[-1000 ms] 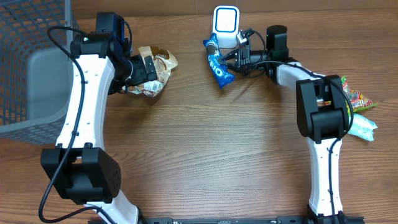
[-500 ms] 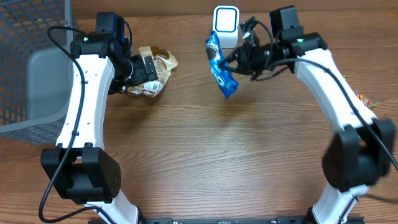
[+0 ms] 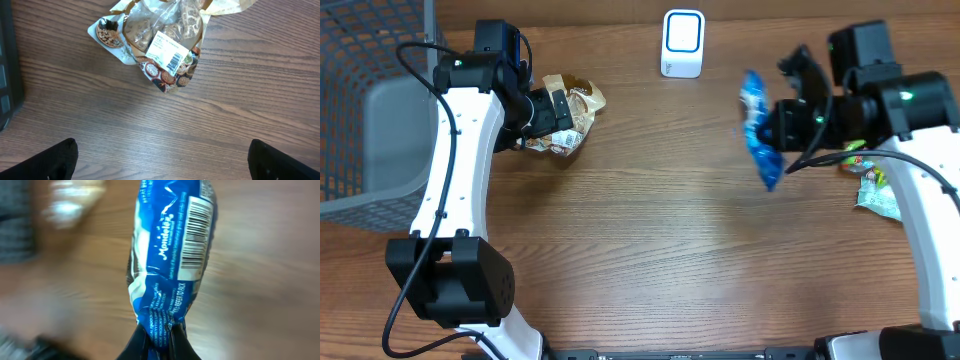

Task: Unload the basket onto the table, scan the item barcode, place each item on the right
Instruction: 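Carry the Oreo pack to the right edge and drop it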

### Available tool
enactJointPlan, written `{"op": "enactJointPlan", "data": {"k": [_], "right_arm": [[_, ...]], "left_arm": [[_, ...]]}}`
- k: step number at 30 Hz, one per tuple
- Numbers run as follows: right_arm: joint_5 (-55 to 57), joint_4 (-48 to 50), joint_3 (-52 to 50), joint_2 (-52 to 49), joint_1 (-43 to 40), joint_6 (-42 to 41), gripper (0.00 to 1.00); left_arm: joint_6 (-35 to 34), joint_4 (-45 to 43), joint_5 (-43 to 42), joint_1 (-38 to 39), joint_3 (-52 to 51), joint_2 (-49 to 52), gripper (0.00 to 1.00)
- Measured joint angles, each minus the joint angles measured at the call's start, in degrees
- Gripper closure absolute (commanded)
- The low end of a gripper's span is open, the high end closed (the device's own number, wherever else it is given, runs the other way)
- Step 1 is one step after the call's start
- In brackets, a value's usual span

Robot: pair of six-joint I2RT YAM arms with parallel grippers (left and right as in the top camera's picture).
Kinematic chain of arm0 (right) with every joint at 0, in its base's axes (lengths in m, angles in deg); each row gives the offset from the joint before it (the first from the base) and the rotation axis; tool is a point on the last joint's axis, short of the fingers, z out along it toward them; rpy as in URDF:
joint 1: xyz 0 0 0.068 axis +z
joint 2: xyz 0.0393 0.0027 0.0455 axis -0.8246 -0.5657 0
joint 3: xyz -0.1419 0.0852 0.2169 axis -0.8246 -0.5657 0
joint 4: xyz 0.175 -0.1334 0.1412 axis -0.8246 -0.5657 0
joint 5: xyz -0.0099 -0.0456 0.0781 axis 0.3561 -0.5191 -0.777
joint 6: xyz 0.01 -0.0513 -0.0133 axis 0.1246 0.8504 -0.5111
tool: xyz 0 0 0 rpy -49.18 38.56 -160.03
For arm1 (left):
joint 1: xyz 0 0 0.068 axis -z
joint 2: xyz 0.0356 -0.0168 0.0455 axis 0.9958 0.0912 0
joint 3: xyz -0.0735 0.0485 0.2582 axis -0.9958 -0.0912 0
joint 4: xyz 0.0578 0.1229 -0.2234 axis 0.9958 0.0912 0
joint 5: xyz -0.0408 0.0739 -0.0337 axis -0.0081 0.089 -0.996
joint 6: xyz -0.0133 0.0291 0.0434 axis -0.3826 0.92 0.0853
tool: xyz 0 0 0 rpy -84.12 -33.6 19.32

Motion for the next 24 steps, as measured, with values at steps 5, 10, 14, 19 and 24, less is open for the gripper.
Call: {"op": "enactJointPlan", "data": {"k": [5, 10, 14, 19, 24], "right_arm": [[16.61, 0.17, -2.21, 0.00, -0.83, -5.97, 0.96], [27.71, 4.63, -9.60, 0.00, -1.09, -9.90, 0.96], [32.72, 10.82, -17.55, -0.02, -3.76, -12.11, 0.96], [34.93, 22.08, -27.50, -0.02, -11.78, -13.14, 0.96], [32.02, 27.91, -31.91, -0.02, -18.29, -12.37, 0.75]], "left_arm": [[0.00, 0.00, 0.00, 0.00, 0.00, 0.00, 0.00], [0.00, 0.00, 0.00, 0.00, 0.00, 0.00, 0.00], [0.00, 0.00, 0.02, 0.00, 0.00, 0.00, 0.00], [0.00, -0.02, 0.02, 0.00, 0.00, 0.00, 0.00], [0.00, 0.00, 0.00, 0.00, 0.00, 0.00, 0.00]]}}
